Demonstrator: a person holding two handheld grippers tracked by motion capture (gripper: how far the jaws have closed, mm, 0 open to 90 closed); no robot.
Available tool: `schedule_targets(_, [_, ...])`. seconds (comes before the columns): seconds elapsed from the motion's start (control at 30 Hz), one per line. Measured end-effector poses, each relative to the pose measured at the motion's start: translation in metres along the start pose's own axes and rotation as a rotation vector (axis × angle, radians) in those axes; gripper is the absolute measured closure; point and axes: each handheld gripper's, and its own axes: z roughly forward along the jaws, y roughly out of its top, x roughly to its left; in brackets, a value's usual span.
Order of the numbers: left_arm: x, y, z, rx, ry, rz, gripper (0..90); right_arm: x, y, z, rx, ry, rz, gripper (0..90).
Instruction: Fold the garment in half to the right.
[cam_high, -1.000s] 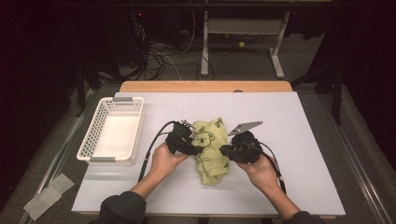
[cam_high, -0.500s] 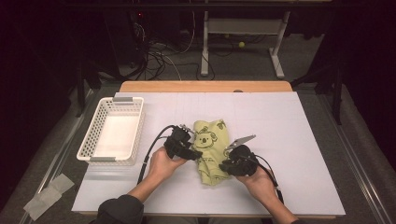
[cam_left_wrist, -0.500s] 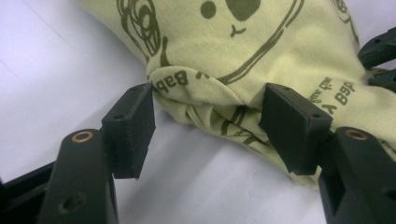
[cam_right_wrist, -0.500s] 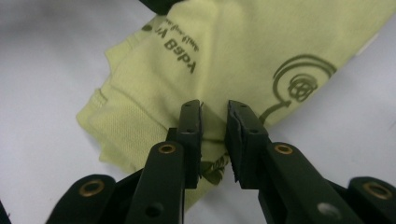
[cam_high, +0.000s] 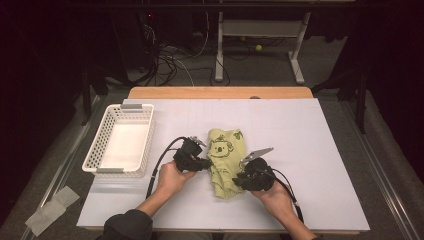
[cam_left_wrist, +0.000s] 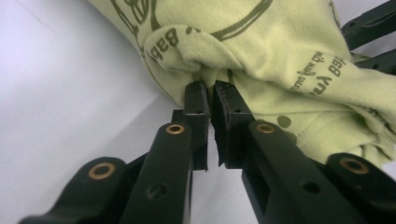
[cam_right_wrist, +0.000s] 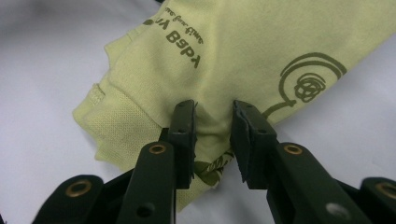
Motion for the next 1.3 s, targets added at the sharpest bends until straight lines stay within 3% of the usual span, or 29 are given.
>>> schedule_targets(0.1, [0.002, -0.003, -0.002, -0.003, -0.001, -0.004, 84.1, 0.001, 0.001, 0.002, -0.004, 0.004, -0.011, 71.7])
schedule_targets(0.2, [0.004, -0.005, -0.009, -0.04, -0.005, -0.014, 83.4, 0.003, 0.002, 0.002, 0.001, 0.002, -0.016, 72.0])
schedule_targets(0.27, [0.004, -0.005, -0.016, -0.069, 0.004, -0.022, 71.5, 0.003, 0.003, 0.002, 0.002, 0.001, -0.023, 72.2])
schedule_targets(0.37, [0.001, 0.001, -0.025, -0.094, 0.05, -0.023, 56.2, 0.004, 0.003, 0.002, 0.007, 0.001, -0.025, 72.3])
schedule_targets(0.5, [-0.002, 0.018, -0.029, -0.118, 0.079, -0.027, 43.9, 0.005, 0.005, 0.003, 0.012, -0.003, -0.029, 72.6])
schedule_targets(0.73, [-0.009, 0.057, -0.018, -0.113, 0.154, -0.02, 35.7, 0.005, 0.005, 0.003, 0.016, 0.003, -0.03, 72.7])
schedule_targets(0.83, [-0.006, 0.069, -0.006, -0.07, 0.198, -0.033, 35.7, 0.006, 0.005, 0.003, 0.018, 0.001, -0.022, 73.0])
schedule_targets(0.97, [0.004, 0.069, 0.006, -0.014, 0.228, -0.059, 35.5, 0.006, 0.004, 0.003, 0.014, -0.001, -0.028, 73.6])
schedule_targets(1.03, [0.012, 0.067, 0.01, 0.018, 0.215, -0.087, 35.5, 0.007, 0.005, 0.004, 0.01, 0.001, -0.031, 73.8])
schedule_targets(1.13, [0.025, 0.063, 0.009, 0.018, 0.151, -0.144, 35.3, 0.008, 0.005, 0.004, 0.004, 0.003, -0.035, 73.9])
schedule_targets(1.3, [0.029, 0.053, 0.012, 0.021, 0.098, -0.165, 35.9, 0.008, 0.005, 0.005, 0.005, 0.007, -0.031, 73.7])
